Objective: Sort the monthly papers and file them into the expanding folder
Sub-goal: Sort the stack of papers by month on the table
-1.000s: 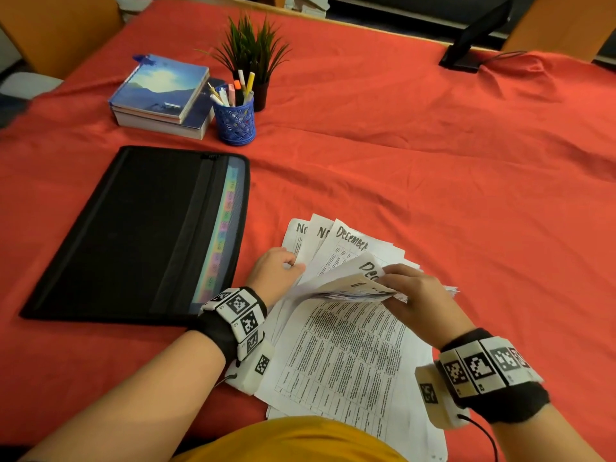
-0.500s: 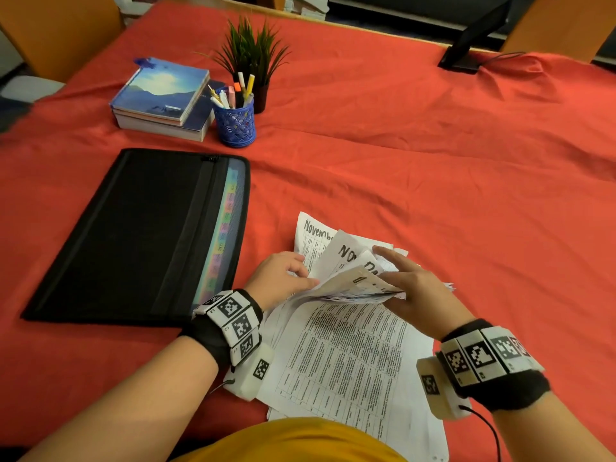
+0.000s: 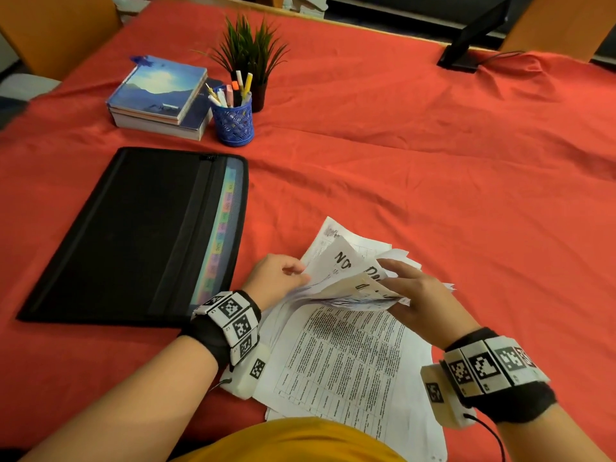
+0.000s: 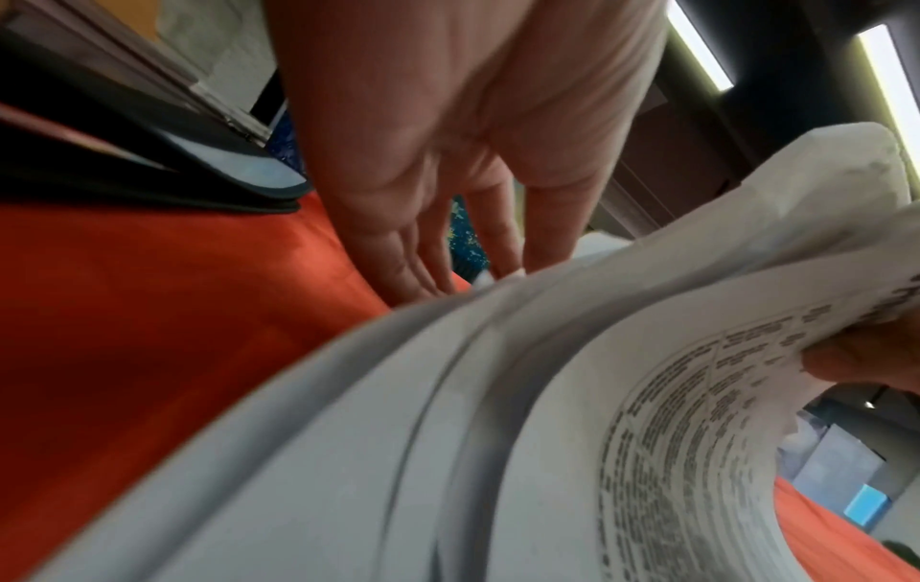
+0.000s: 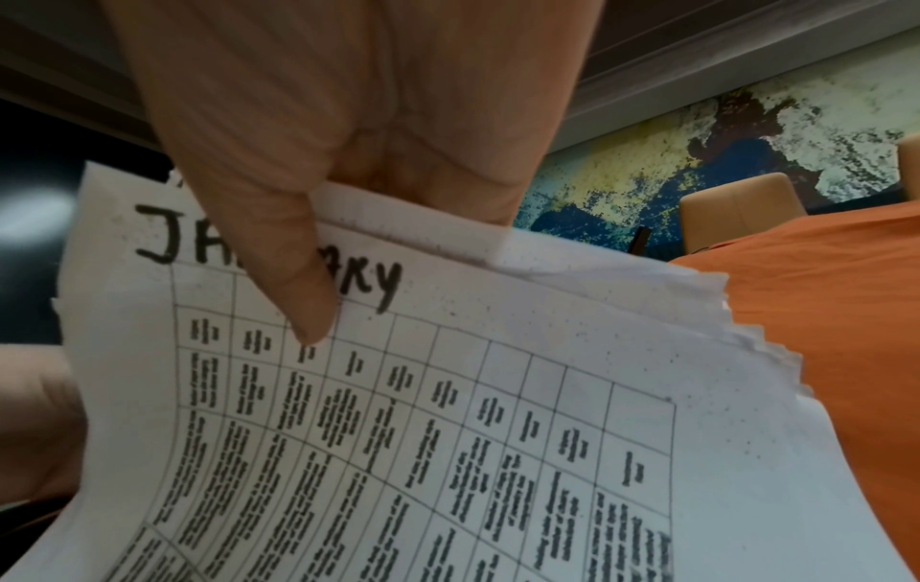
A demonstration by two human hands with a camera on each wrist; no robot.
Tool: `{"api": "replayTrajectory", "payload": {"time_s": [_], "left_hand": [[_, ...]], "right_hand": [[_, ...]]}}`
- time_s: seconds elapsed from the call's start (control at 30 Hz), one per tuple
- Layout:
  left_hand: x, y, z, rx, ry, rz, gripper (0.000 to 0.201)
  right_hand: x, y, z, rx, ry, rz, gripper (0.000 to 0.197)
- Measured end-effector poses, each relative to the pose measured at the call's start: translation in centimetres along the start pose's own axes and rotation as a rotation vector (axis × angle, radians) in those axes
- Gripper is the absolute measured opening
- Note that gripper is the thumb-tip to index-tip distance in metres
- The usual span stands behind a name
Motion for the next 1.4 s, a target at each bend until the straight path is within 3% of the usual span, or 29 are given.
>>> {"api": "replayTrajectory", "payload": {"time_s": [0.13, 0.23, 0.4, 0.63, 0.77, 0.87, 0.97, 1.1, 1.27, 1.33, 1.4], "left_hand": [[-0.3, 2.5, 0.0, 0.209, 0.089, -0.165, 0.019], [-0.6, 2.8, 0.0, 0.214, 0.088, -0.132, 0.014], [-1.1, -1.2, -0.4, -0.117, 0.081, -0.016, 0.022], [-5.5, -7.0, 0.6, -0.390, 0.130, -0.003, 0.013], [-9.3, -11.0, 1.5, -0.521, 0.243, -0.032, 0.013], [-12.1, -14.8, 2.7, -0.641, 0.361, -0.058, 0.013], [-14.4, -18.8, 4.2, -0.737, 0.466, -0.045, 0.017], [-16.0, -23.3, 6.4, -0.856, 0.512, -0.036, 0.021], [-15.3, -23.5, 5.8, -0.766, 0.440, -0.036, 0.011], [-13.9, -21.0, 4.6, -0.664, 0.388, -0.055, 0.016], [-11.5, -17.7, 3.0, -0.542, 0.317, -0.013, 0.013]], "right_hand": [[1.2, -0.5, 0.1, -0.043, -0.079, 0.024, 0.043], [1.6, -0.7, 0.0, -0.057, -0.108, 0.059, 0.042], [1.0, -0.6, 0.1, -0.036, -0.083, 0.109, 0.023], [1.1, -1.1, -0.5, -0.030, -0.063, 0.123, 0.025], [1.5, -1.3, -1.2, -0.077, -0.071, 0.174, 0.029], [1.6, -1.4, -1.4, -0.098, -0.074, 0.182, 0.019], [1.5, -1.6, -0.9, -0.096, -0.066, 0.165, 0.024], [2.7, -3.9, 0.6, -0.131, -0.054, 0.099, 0.029], [4.4, -8.2, 2.9, -0.042, 0.080, 0.041, 0.031], [5.5, -10.4, 3.9, 0.023, 0.126, -0.034, 0.016], [7.1, -12.8, 4.6, 0.100, 0.114, -0.032, 0.047]]}}
Point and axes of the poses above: each hand's wrist, its own z-axis away from the middle knuckle, its own y-axis out of the palm, x = y × z, the point moved 10 cm from there along -z, towards the middle knuckle, and after that the axes turned 10 degrees about -y, right-handed, at the moved point
